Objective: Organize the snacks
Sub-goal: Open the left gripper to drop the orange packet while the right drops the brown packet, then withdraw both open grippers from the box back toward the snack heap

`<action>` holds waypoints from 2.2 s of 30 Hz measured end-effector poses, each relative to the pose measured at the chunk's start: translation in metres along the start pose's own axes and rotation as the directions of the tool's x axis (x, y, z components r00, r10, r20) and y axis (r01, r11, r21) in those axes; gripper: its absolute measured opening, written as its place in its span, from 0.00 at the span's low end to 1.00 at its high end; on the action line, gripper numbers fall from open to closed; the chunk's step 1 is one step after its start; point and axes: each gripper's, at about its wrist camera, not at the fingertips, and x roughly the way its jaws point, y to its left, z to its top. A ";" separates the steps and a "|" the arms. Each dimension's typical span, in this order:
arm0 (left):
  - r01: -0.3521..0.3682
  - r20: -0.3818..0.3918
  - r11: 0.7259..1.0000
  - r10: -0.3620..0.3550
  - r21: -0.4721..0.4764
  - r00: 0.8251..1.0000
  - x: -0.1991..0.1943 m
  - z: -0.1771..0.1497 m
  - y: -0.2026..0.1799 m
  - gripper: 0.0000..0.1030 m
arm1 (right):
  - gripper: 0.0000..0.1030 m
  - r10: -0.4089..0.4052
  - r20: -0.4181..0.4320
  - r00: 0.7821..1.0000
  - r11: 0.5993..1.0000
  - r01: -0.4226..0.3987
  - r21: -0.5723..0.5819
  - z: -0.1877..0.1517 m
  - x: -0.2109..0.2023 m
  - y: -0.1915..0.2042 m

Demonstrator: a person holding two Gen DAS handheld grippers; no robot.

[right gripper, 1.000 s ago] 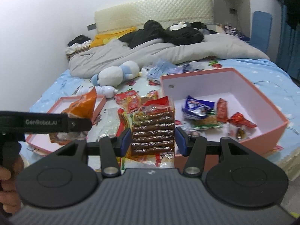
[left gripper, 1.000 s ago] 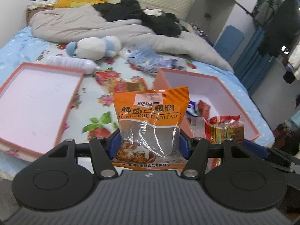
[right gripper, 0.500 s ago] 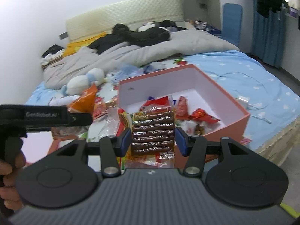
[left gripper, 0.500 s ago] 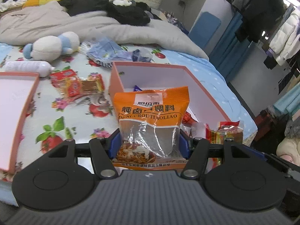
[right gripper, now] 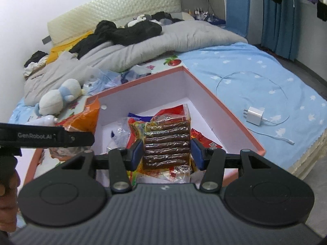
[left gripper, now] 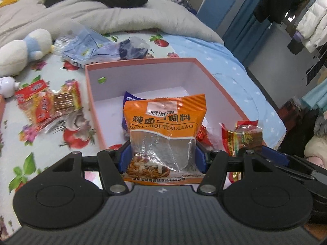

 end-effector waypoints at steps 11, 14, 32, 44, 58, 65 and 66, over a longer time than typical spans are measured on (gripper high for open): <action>-0.020 -0.061 1.000 0.020 0.007 0.998 0.064 0.028 0.006 0.65 | 0.53 0.006 -0.079 0.997 1.000 -0.004 0.019 0.009 0.063 -0.015; -0.022 -0.070 1.000 0.023 0.015 0.997 0.073 0.033 0.006 0.65 | 0.53 0.005 -0.092 0.996 0.999 -0.002 0.033 0.010 0.071 -0.017; -0.064 0.029 0.997 0.062 0.051 0.998 -0.013 0.007 0.005 0.81 | 0.71 0.052 -0.032 0.998 0.997 -0.051 0.050 0.000 0.005 0.000; -0.080 0.167 0.996 0.072 0.041 0.983 -0.121 -0.041 0.011 0.81 | 0.71 0.124 0.058 0.991 0.992 -0.124 -0.008 -0.023 -0.070 0.047; -0.134 0.279 0.991 0.136 -0.027 0.951 -0.219 -0.109 0.044 0.81 | 0.71 0.218 0.087 0.972 0.972 -0.207 -0.113 -0.064 -0.118 0.096; -0.165 0.302 0.981 0.188 -0.102 0.934 -0.248 -0.146 0.074 0.81 | 0.71 0.269 0.076 0.960 0.953 -0.254 -0.166 -0.082 -0.116 0.115; -0.172 0.302 0.979 0.197 -0.109 0.933 -0.249 -0.150 0.077 0.81 | 0.71 0.275 0.069 0.959 0.951 -0.261 -0.167 -0.085 -0.116 0.119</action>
